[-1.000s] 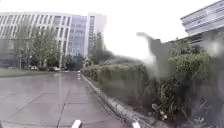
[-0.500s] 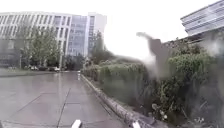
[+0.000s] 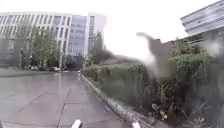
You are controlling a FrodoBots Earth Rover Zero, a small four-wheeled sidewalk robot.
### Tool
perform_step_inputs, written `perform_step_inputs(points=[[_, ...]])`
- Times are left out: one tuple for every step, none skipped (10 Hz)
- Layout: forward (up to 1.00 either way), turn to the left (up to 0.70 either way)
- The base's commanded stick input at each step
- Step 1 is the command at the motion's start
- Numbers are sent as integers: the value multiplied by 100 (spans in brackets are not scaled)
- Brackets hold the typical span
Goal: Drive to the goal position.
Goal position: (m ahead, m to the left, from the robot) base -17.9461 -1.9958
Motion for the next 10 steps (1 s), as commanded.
perform_step_inputs(points=[[6, 0], [6, 0], [6, 0], [6, 0], [6, 0], [6, 0], [6, 0], [6, 0], [6, 0], [6, 0]])
